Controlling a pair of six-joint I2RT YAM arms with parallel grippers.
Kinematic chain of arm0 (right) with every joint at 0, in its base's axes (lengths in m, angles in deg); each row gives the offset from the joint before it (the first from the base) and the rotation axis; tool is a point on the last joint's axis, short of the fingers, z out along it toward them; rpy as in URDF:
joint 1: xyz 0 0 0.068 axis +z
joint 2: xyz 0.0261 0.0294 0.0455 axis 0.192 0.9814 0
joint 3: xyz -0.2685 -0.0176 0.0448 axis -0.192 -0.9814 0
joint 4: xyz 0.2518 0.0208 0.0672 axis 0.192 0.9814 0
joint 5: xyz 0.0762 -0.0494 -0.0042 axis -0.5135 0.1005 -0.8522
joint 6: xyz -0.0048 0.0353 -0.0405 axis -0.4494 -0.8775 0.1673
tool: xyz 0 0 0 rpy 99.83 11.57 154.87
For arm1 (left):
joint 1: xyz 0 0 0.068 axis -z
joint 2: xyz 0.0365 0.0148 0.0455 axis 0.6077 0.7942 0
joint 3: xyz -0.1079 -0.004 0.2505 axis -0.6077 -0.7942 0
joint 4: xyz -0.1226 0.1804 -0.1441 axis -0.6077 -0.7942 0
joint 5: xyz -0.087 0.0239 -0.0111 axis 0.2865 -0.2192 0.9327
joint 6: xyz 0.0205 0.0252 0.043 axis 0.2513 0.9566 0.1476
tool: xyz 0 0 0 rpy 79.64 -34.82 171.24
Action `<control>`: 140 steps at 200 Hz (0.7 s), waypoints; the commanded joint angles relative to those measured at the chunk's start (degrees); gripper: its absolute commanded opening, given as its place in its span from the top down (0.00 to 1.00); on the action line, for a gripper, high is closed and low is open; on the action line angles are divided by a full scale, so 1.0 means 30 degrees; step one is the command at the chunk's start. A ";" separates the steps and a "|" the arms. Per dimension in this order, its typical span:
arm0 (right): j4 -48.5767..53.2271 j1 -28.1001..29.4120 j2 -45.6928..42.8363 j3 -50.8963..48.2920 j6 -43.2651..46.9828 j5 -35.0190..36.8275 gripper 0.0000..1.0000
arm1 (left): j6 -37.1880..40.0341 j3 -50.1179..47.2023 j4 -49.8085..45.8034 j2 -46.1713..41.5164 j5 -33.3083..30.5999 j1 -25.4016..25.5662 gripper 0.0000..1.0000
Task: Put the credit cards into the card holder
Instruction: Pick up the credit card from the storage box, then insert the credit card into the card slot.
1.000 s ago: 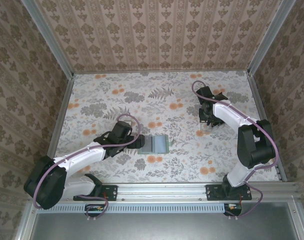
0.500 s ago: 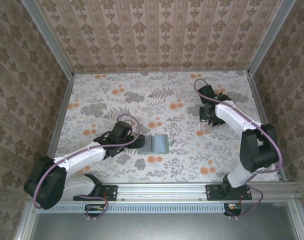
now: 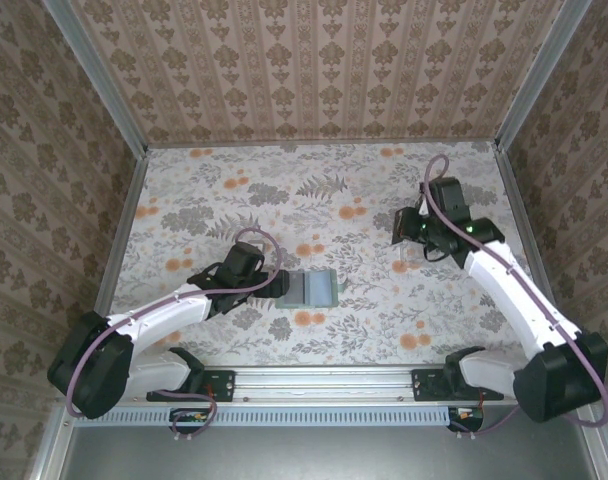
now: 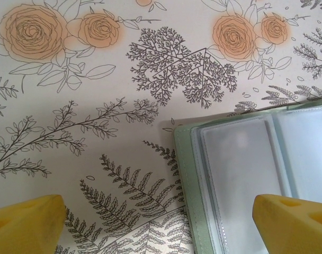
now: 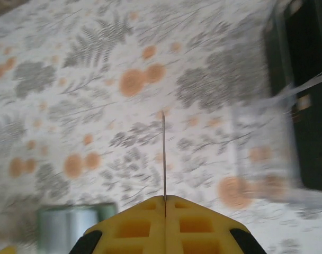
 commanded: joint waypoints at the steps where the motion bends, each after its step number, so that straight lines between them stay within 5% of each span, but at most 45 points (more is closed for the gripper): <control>1: -0.4895 0.1396 -0.0866 -0.2608 -0.3736 -0.2908 1.00 | 0.0807 0.0239 -0.0451 -0.0265 0.0747 -0.0151 0.00; 61: -1.4261 0.6840 0.0856 -0.7129 -0.7004 -0.0493 1.00 | 0.0960 -0.0163 -0.0410 -0.0264 0.0410 0.0598 0.00; 140: -2.0246 0.8415 0.3374 -0.9886 -0.8375 0.0541 1.00 | 0.1306 0.0455 -0.0468 0.2006 -0.2455 0.1640 0.00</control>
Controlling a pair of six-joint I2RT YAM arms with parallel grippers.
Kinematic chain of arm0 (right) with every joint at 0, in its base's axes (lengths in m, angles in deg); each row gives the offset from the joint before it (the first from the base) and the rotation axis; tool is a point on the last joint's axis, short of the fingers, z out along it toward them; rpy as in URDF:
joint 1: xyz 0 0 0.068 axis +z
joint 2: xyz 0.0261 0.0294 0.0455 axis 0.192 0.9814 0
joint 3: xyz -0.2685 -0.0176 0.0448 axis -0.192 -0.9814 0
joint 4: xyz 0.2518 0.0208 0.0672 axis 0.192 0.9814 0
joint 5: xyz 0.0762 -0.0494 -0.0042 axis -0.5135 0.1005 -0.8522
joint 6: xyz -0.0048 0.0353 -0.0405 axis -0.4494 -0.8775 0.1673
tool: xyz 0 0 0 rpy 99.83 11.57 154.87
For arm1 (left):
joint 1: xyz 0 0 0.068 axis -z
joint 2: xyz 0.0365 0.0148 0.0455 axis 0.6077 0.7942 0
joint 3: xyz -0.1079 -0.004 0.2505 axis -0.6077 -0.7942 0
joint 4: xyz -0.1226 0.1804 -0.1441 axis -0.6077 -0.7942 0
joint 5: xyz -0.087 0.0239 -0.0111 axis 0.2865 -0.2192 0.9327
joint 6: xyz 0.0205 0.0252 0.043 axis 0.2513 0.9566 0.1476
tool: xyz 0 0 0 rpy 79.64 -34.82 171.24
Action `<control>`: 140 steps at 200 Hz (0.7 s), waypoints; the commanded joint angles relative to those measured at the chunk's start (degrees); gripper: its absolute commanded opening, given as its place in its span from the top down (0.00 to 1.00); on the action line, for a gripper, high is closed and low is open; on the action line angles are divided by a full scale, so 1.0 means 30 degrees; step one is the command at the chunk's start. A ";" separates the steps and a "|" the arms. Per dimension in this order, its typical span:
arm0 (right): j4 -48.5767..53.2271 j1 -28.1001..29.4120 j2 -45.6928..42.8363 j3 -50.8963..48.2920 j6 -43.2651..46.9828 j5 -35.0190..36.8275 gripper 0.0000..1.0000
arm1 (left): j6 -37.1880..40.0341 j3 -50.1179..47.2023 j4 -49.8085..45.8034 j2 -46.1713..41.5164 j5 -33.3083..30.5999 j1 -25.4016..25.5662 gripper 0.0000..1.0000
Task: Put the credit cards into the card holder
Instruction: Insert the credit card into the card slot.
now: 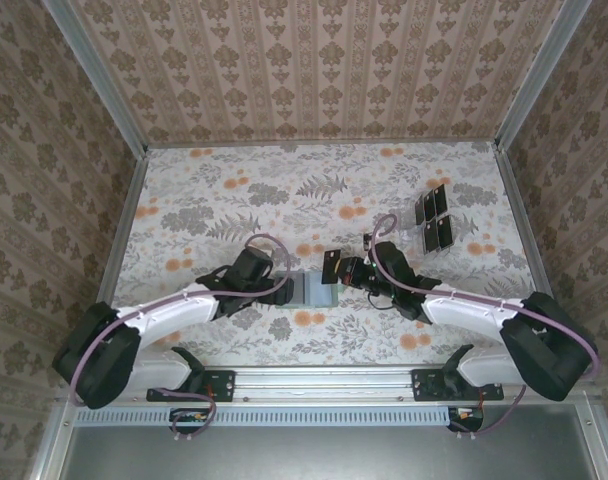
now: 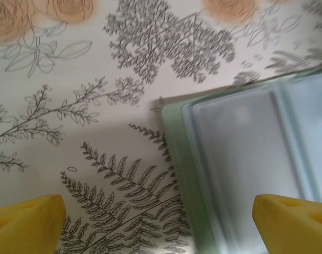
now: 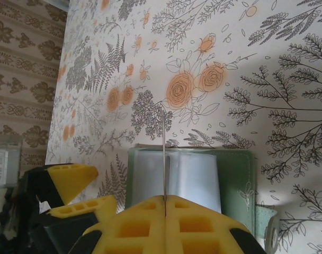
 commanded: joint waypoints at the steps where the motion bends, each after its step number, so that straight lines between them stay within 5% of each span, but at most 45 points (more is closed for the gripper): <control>1: -0.2881 0.0380 0.0726 -0.0361 -0.0666 0.0605 1.00 | 0.0676 0.0450 -0.0463 0.0725 -0.1555 0.0310 0.00; 140: -0.7058 0.1229 0.3410 -0.1624 -0.1150 0.0634 1.00 | 0.0065 0.0320 -0.0685 0.1518 -0.3285 0.0461 0.00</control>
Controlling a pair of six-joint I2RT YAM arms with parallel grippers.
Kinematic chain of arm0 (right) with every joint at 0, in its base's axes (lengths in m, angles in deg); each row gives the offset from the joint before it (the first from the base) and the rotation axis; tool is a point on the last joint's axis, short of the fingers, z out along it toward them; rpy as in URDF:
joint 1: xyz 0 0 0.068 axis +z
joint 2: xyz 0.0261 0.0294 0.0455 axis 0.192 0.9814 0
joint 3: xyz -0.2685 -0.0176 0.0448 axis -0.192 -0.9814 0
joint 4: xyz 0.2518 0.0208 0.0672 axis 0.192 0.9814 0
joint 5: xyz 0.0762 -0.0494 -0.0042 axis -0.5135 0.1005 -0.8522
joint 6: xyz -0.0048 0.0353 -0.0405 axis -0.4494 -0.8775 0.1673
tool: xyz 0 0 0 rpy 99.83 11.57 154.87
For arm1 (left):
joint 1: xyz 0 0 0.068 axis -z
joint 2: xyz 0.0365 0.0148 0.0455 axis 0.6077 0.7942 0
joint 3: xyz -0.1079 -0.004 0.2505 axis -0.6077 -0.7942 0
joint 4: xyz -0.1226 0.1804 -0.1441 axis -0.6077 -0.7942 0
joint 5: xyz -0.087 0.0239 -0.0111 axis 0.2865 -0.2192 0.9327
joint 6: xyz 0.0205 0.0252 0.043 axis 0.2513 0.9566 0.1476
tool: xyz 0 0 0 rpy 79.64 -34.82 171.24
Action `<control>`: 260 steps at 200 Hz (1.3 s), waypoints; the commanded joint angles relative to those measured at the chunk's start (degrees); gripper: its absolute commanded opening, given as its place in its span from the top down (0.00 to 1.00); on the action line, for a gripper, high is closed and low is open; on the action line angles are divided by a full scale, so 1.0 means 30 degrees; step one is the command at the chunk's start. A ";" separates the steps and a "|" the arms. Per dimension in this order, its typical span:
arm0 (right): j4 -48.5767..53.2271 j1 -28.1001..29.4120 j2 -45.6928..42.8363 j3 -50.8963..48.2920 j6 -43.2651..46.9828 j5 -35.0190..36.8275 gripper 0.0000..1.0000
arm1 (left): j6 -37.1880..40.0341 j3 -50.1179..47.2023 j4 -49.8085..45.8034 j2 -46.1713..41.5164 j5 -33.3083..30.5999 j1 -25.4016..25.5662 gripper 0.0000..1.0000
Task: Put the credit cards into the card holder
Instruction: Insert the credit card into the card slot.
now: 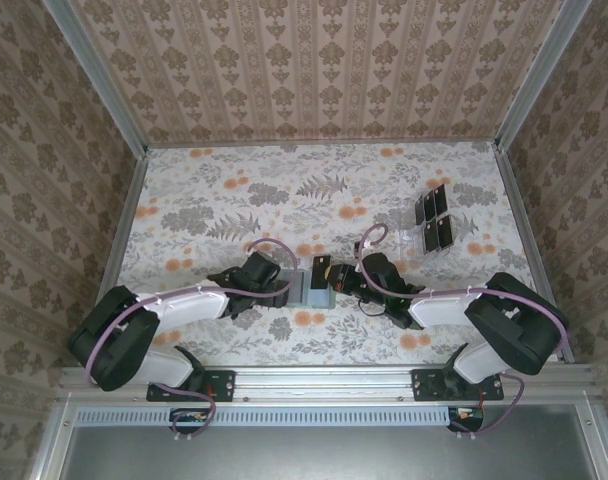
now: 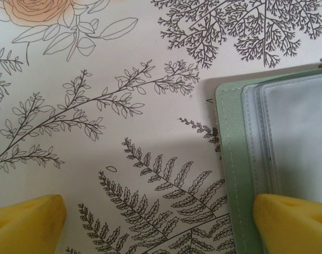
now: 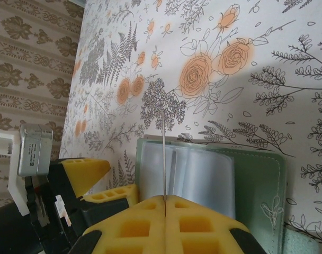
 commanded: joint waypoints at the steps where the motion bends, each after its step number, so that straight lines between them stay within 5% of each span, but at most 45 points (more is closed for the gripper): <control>1: -0.1099 0.0195 0.0190 -0.0306 -0.0162 0.0524 1.00 | -0.0001 0.0280 -0.0860 -0.0461 -0.0506 0.0129 0.00; 57: -0.0989 0.0391 0.0038 -0.0261 -0.0191 0.0724 1.00 | 0.0078 0.0924 -0.1093 -0.2539 -0.0155 0.0155 0.00; 260: -0.2652 0.0896 0.1504 -0.0350 -0.0312 0.1259 1.00 | 0.0486 -0.0044 0.0898 0.0604 -0.0238 -0.0297 0.00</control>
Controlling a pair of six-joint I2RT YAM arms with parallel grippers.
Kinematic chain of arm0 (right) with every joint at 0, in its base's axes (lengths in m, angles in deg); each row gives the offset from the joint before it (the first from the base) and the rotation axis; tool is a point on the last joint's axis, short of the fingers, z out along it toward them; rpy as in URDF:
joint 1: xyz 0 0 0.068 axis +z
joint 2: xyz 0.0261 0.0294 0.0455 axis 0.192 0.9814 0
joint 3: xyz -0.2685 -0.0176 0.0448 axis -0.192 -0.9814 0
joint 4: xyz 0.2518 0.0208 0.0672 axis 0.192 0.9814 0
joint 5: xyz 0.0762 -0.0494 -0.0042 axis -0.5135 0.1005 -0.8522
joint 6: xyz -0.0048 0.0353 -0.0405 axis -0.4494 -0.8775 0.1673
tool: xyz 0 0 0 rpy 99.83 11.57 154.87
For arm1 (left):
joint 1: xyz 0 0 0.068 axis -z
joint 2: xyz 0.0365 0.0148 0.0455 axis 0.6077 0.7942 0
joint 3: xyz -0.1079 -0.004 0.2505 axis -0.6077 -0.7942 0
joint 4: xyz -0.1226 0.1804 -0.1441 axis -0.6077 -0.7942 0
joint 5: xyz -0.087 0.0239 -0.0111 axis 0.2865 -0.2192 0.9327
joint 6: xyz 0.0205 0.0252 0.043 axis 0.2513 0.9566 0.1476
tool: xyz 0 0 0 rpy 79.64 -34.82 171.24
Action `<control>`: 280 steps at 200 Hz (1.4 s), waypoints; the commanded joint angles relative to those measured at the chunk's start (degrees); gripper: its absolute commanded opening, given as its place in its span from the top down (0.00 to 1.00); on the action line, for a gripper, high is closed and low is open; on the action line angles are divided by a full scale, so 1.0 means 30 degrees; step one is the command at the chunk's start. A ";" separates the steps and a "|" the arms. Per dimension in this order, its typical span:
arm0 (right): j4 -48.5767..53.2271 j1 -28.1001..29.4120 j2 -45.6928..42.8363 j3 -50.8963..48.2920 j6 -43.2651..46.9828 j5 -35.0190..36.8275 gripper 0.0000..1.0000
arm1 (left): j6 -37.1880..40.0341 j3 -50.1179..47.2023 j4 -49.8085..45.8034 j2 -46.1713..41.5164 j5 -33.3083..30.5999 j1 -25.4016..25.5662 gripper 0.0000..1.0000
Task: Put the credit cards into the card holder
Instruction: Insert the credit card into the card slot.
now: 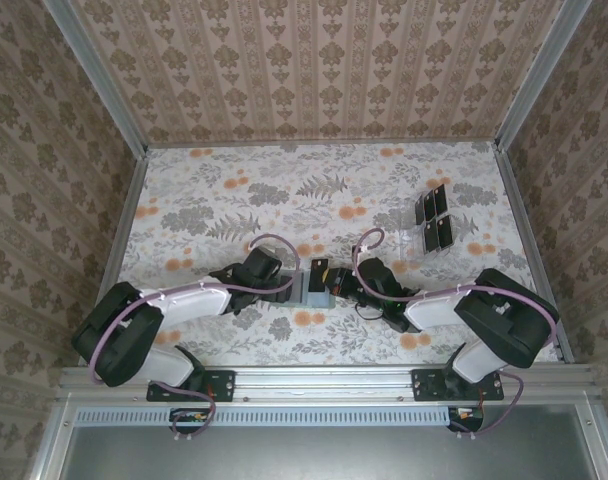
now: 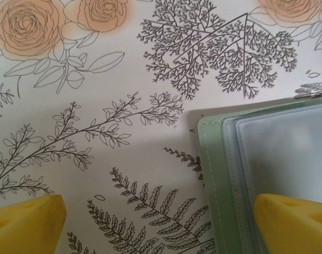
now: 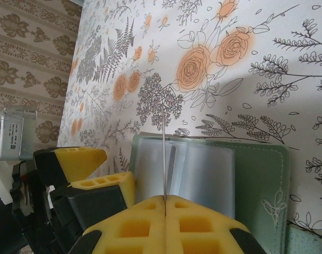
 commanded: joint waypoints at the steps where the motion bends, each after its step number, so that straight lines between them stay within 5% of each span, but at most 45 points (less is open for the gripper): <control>1: -0.1272 0.0176 0.0435 -0.0095 -0.0159 0.0482 1.00 | 0.0105 -0.0536 0.0017 0.0039 -0.0512 -0.0116 0.00; 280: -0.7192 0.1398 0.5349 -0.0519 -0.1850 0.1170 1.00 | -0.1384 -0.1815 0.0104 -0.0654 -0.0881 0.0315 0.00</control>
